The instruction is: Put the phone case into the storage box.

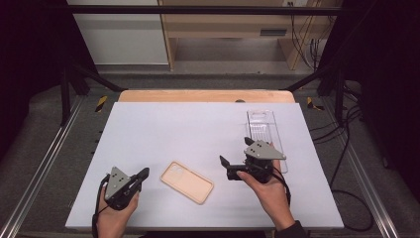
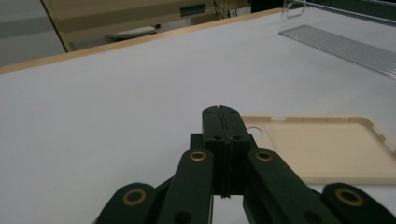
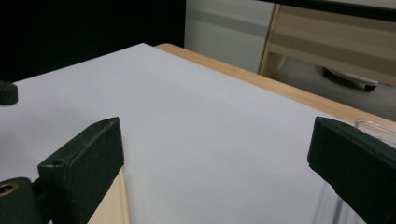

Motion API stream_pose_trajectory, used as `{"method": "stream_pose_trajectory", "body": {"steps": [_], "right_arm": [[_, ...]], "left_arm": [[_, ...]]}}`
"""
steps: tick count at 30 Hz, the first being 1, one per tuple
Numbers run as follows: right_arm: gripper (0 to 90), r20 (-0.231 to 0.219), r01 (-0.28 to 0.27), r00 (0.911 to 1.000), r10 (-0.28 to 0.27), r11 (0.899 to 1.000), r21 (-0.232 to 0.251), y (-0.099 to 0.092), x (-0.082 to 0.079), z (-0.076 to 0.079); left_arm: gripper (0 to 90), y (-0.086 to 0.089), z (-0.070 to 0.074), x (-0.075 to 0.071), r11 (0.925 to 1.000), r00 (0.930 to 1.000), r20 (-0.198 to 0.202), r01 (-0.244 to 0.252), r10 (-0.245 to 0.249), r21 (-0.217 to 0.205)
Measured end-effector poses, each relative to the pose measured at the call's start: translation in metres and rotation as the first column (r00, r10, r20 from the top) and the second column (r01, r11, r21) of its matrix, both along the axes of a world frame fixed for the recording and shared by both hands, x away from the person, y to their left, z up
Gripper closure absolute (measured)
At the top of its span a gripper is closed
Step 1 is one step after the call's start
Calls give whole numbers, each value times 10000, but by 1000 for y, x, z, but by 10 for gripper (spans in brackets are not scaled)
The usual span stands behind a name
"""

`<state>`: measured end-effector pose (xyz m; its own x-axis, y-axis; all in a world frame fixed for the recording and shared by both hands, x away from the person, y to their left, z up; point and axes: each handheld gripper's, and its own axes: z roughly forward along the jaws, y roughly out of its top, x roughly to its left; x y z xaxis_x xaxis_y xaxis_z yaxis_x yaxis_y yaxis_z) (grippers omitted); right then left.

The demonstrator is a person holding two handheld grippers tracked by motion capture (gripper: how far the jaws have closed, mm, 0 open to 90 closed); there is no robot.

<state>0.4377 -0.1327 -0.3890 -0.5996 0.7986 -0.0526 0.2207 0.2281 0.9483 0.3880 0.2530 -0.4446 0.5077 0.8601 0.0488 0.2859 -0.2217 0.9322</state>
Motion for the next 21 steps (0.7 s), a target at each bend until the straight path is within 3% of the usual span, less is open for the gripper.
{"method": "stream_pose_trajectory", "body": {"steps": [7,13,18,21], "right_arm": [[42,-628,-320,9976,296,9988,-376,17,5,-10],[44,-987,-715,9930,656,9958,-579,33,6,-19],[46,-1326,-1045,9868,929,9910,-832,45,8,-27],[47,-1553,-1235,9820,1072,9874,-994,51,9,-33]], "left_arm": [[900,28,1,-7,9979,9982,333,-482,496,-429],[896,43,1,-11,9923,9920,741,-961,1019,-777],[784,44,1,-11,9901,9853,1189,-1132,1226,-824],[655,43,2,-11,9902,9815,1431,-1169,1269,-767]]}}
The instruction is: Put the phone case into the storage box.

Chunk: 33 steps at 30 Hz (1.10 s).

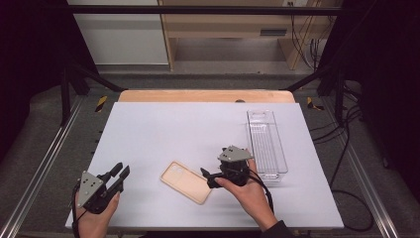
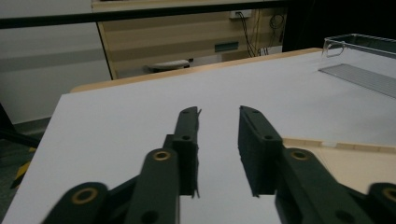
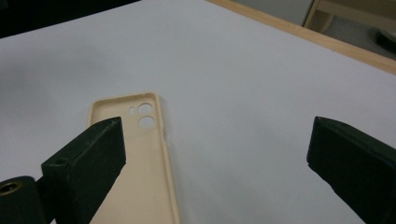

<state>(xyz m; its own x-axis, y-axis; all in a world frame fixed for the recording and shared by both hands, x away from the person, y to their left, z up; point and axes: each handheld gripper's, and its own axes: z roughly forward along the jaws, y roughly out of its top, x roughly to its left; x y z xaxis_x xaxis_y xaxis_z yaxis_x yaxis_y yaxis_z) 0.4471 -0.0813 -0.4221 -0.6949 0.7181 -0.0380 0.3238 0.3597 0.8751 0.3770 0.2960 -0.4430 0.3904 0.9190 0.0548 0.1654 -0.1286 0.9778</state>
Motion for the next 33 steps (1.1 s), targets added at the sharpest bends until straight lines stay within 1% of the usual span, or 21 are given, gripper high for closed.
{"method": "stream_pose_trajectory", "body": {"steps": [1,3,4,6,9,13,16,19,21,24,30,33], "right_arm": [[47,-35,-38,10000,38,10000,-14,2,0,-1],[48,-161,-147,9998,145,9998,-131,5,1,-4],[48,-242,-193,9995,189,9997,-157,6,1,-6],[48,-345,-303,9990,296,9994,-179,7,2,-8],[48,-608,-482,9971,466,9985,-253,9,2,-12],[48,-906,-686,9937,653,9971,-338,10,3,-15],[49,-1092,-818,9910,774,9960,-360,11,2,-18],[49,-1314,-891,9878,839,9954,-344,12,3,-22],[49,-1429,-979,9856,904,9941,-465,13,4,-24],[49,-1627,-1123,9813,1030,9925,-492,15,4,-26],[51,-1900,-1386,9742,1222,9875,-755,20,3,-31],[52,-1992,-1433,9718,1262,9869,-740,22,3,-34]], "left_arm": [[624,0,0,0,10000,10000,55,-5,5,-45],[533,0,0,2,9999,9999,55,-111,111,-121],[470,0,0,2,9998,9999,79,-143,144,-140],[412,-1,-1,3,9997,9999,102,-112,114,-215],[286,-2,-1,4,9995,9999,104,45,-41,-328],[184,-3,-2,5,9988,9996,198,218,-210,-442],[114,-3,-3,6,9986,9996,195,216,-206,-488],[96,-3,-3,6,9982,9995,179,257,-247,-546],[89,-3,-3,5,9979,9995,175,274,-264,-579],[83,-3,-3,6,9977,9994,156,320,-311,-604],[70,-5,-4,6,9973,9987,148,501,-494,-528],[66,-6,-4,6,9969,9983,154,563,-556,-541]]}}
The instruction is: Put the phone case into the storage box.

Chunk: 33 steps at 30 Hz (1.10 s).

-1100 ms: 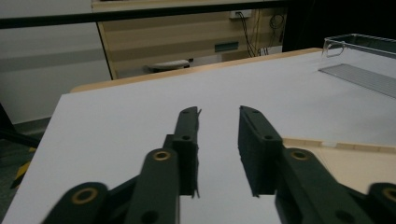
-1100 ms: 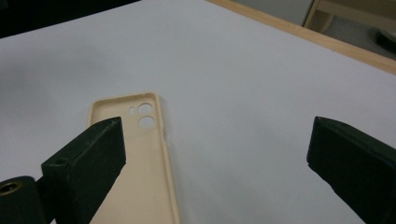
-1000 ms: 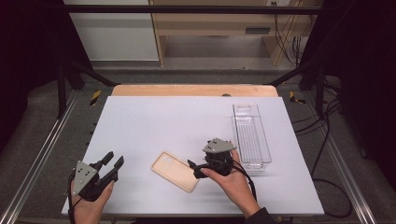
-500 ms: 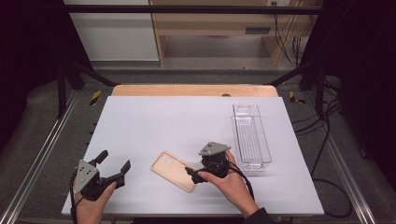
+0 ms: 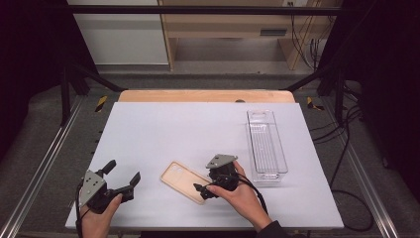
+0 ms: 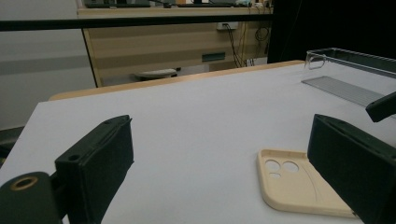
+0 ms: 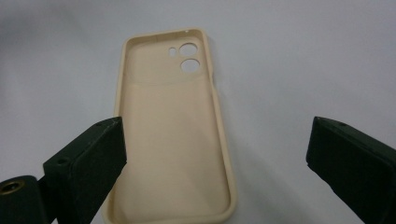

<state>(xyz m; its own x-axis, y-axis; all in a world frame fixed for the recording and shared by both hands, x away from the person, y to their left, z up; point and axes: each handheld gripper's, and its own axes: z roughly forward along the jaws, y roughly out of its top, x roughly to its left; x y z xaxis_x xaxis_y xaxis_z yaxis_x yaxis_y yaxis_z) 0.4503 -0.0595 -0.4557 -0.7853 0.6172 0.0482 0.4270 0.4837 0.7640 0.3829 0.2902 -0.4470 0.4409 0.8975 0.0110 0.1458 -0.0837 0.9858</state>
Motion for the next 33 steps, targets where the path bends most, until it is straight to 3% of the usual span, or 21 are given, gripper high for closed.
{"method": "stream_pose_trajectory", "body": {"steps": [9,20,33], "right_arm": [[53,-146,-236,9996,236,9997,-35,5,-1,-3],[56,-771,-642,9951,613,9973,-350,14,4,-15],[59,-861,-1047,9913,991,9925,-626,22,2,-22]], "left_arm": [[63,-1,0,0,10000,10000,-26,74,-74,41],[62,-3,-1,0,9999,9999,-33,155,-155,69],[63,-4,-1,0,9997,9998,-50,209,-208,129]]}}
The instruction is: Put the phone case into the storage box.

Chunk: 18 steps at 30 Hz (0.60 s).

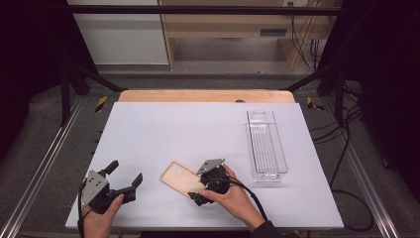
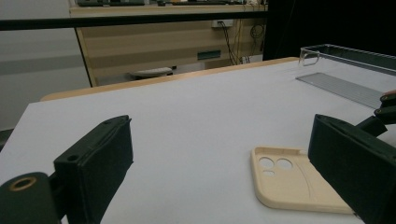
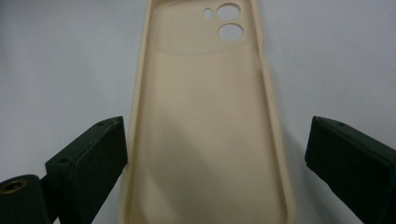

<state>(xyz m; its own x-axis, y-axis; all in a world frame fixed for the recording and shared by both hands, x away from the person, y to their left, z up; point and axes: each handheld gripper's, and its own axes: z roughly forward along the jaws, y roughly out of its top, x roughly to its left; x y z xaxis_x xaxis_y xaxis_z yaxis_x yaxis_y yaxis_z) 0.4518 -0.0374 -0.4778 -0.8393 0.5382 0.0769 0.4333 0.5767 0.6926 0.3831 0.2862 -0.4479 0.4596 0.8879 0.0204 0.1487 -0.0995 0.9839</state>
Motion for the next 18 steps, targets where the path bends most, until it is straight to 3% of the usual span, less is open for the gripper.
{"method": "stream_pose_trajectory", "body": {"steps": [18], "right_arm": [[54,239,-189,9995,197,9993,-337,13,-4,-8]], "left_arm": [[63,-1,0,0,10000,10000,-9,73,-73,-14]]}}
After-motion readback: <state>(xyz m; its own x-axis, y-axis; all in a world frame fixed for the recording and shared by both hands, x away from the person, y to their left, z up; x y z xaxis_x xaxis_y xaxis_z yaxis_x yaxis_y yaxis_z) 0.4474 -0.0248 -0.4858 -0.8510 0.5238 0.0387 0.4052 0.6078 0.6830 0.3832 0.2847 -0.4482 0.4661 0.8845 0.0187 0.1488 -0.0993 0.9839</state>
